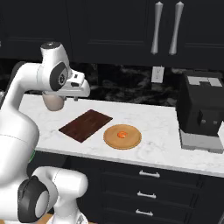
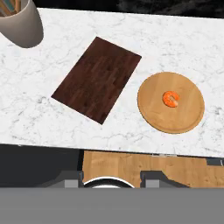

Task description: Pick up the knife from the drawer and place it on the cutting board. Then place the meat from the plate to the cutting board.

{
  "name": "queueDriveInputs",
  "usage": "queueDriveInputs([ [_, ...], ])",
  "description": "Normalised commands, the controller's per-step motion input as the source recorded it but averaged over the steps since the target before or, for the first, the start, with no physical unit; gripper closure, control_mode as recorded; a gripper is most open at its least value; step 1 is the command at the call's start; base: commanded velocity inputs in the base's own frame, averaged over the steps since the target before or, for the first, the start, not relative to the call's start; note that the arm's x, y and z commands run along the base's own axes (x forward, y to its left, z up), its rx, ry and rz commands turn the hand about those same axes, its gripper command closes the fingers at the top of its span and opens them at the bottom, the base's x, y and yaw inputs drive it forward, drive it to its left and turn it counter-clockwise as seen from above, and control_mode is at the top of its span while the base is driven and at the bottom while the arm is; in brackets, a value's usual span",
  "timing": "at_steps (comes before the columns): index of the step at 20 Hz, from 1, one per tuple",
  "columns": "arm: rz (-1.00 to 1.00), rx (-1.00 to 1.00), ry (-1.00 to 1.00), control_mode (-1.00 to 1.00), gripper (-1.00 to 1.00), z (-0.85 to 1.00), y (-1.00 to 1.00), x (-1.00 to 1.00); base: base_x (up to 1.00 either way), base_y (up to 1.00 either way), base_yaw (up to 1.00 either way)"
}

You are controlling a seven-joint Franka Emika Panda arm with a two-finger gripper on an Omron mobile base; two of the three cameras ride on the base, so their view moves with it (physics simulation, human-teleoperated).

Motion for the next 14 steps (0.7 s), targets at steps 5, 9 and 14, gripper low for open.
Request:
queueDriveInputs([
  [5,0.0,0.0,0.0,1.0,-1.0,-0.01,0.0,0.0,-0.11,-0.49,0.15],
  [9,0.0,0.0,0.0,1.0,-1.0,0.0,0.0,0.0,-0.01,-0.65,0.42],
  [14,0.0,0.0,0.0,1.0,-1.0,0.0,0.0,0.0,0.23,-0.09,0.44],
])
